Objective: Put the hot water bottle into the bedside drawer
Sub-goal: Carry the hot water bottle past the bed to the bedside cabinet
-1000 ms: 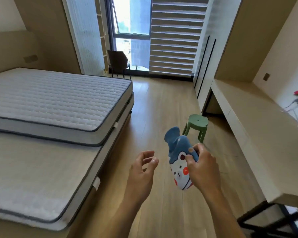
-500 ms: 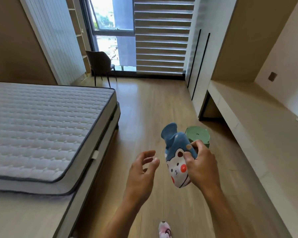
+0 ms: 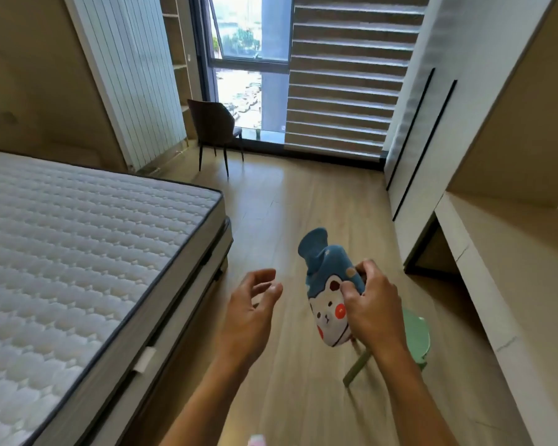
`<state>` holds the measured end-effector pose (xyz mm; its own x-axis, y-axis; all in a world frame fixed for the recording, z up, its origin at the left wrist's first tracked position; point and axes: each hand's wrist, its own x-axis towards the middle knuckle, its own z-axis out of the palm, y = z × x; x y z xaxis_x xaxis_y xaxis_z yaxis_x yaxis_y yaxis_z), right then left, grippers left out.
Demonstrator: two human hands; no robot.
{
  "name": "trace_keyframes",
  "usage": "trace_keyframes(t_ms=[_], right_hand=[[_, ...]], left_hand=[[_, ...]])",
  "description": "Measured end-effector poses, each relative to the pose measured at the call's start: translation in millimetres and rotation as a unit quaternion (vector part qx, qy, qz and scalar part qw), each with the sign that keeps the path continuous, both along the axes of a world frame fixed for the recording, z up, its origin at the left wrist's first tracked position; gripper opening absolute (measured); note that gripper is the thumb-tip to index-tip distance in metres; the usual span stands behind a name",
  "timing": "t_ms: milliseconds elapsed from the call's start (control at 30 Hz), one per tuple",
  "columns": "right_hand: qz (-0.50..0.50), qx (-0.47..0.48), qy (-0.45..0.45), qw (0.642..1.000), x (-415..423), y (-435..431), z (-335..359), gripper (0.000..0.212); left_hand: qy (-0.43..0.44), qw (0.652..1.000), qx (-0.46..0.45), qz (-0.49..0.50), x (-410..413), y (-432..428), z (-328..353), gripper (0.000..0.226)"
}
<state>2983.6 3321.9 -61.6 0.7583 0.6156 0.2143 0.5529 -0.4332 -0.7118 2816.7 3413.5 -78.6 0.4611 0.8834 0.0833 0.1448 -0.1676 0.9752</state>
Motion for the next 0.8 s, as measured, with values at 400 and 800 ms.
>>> trace_keyframes(t_ms=[400,800], right_hand=[[0.007,-0.039,-0.013,0.999,192.2,240.9,-6.6,0.008],[0.043,-0.035,0.020,0.998,356.8,515.7,-27.1,0.013]], left_hand=[[-0.036,0.998,-0.036,-0.047,229.4,251.0,-15.6,0.026],[0.011,0.999,-0.043,0.013,377.7,504.9,-44.0,0.018]])
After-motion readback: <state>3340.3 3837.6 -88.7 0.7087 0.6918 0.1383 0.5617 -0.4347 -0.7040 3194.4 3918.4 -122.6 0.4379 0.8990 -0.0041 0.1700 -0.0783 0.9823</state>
